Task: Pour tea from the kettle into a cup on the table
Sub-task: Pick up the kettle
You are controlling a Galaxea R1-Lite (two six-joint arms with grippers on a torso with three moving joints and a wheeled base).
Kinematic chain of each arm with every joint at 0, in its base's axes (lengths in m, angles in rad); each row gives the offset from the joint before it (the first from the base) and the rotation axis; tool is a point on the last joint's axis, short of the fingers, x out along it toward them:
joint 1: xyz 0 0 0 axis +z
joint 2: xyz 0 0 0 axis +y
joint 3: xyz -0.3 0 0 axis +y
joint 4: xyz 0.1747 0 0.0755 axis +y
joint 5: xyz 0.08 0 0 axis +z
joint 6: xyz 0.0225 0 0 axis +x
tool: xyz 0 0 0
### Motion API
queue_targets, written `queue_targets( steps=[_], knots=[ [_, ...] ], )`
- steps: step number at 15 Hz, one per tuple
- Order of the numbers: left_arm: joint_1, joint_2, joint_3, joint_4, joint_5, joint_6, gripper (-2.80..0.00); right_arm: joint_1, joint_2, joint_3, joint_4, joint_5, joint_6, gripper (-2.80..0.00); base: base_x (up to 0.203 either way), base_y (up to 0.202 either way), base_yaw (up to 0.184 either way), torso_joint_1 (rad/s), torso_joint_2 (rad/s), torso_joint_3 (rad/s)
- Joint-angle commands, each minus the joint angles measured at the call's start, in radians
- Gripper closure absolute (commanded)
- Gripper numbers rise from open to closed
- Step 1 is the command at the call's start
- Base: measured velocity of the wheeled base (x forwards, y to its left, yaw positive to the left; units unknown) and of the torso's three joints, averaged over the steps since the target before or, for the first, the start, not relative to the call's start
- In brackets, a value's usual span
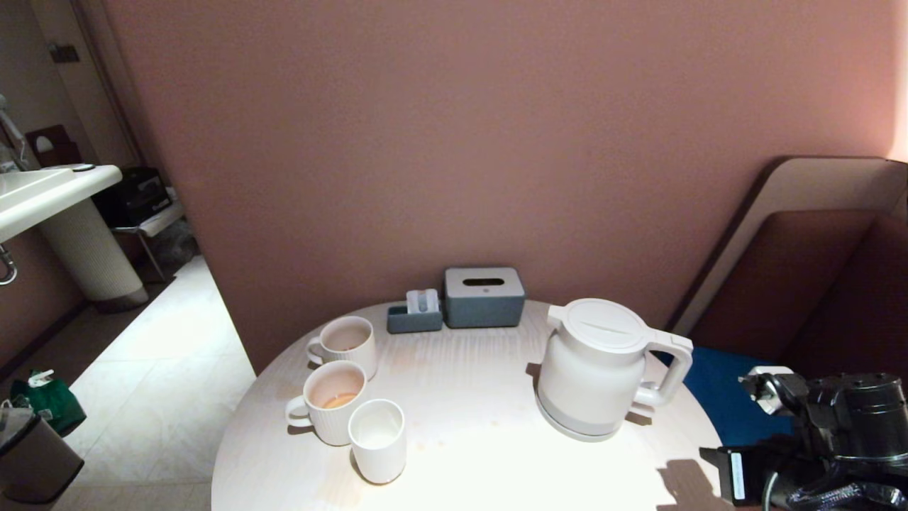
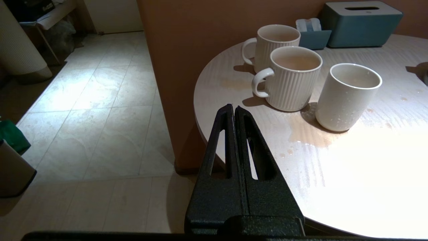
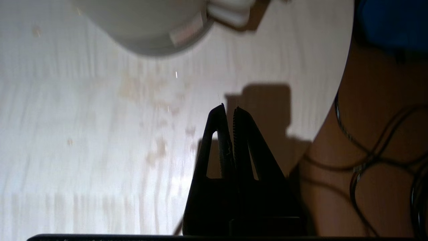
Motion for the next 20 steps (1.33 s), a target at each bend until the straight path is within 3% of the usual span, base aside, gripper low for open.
queue_targets(
  steps=[1, 3, 6, 20],
  knots=[
    [0.000, 0.001, 0.000, 0.000, 0.000, 0.000, 0.00, 0.009, 0.090, 0.006, -0.263, -0.081, -0.014, 0.00, 0.000, 0.000, 0.000, 0.000, 0.00, 0.000],
    [0.000, 0.001, 0.000, 0.000, -0.001, 0.000, 0.00, 0.010, 0.140, -0.068, -0.258, -0.148, -0.016, 0.00, 0.000, 0.000, 0.000, 0.000, 0.00, 0.000],
    [0.001, 0.001, 0.000, 0.000, -0.001, 0.000, 0.00, 0.013, 0.156, -0.097, -0.249, -0.186, -0.017, 0.00, 0.000, 0.000, 0.000, 0.000, 0.00, 0.000],
    [0.001, 0.001, 0.000, 0.000, 0.000, 0.000, 0.00, 0.039, 0.202, -0.104, -0.233, -0.215, -0.011, 0.00, 0.000, 0.000, 0.000, 0.000, 0.00, 0.000]
  ],
)
